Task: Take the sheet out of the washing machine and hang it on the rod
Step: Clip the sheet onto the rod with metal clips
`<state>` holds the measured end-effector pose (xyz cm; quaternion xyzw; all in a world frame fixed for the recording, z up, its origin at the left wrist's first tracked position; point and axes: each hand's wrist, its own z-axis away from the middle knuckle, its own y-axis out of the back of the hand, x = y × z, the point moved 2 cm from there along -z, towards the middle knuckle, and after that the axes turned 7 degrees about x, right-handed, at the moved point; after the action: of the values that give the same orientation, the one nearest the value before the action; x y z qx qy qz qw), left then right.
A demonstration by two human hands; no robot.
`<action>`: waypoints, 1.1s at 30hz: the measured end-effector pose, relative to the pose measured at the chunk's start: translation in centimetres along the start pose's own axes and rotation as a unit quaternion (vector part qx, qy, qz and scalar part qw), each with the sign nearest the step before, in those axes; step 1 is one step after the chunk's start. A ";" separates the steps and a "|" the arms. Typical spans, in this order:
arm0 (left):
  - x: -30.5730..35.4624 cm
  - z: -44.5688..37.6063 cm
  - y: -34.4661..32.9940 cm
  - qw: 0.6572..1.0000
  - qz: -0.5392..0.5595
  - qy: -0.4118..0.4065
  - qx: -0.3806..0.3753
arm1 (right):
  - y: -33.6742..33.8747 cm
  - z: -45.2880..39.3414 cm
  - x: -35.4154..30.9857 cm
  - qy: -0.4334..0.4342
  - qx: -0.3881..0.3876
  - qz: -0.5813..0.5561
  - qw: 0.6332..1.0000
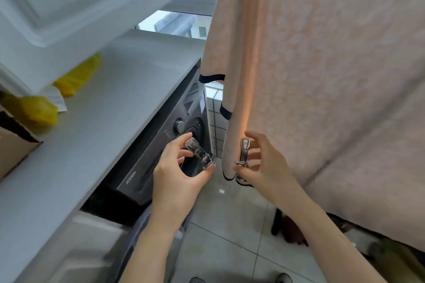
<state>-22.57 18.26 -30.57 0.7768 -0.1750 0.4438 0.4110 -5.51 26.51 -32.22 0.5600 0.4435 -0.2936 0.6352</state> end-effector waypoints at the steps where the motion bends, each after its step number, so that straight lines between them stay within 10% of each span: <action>1: 0.8 0.1 -1.5 1.000 0.003 -0.002 -0.010 | 1.5 -0.2 0.8 0.001 0.007 0.005 1.000; 21: 16.7 -4.1 -19.4 0.995 0.038 -0.088 0.019 | 24.6 -8.9 6.3 0.127 0.081 0.119 0.981; 33: 25.3 -11.6 -14.1 0.947 0.150 -0.270 0.085 | 31.1 -13.3 -7.7 0.377 0.251 0.325 0.830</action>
<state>-6.14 38.26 -13.15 0.8647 -0.3550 0.2870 0.2094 15.13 44.70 -11.05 0.8792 0.3521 0.0620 0.3151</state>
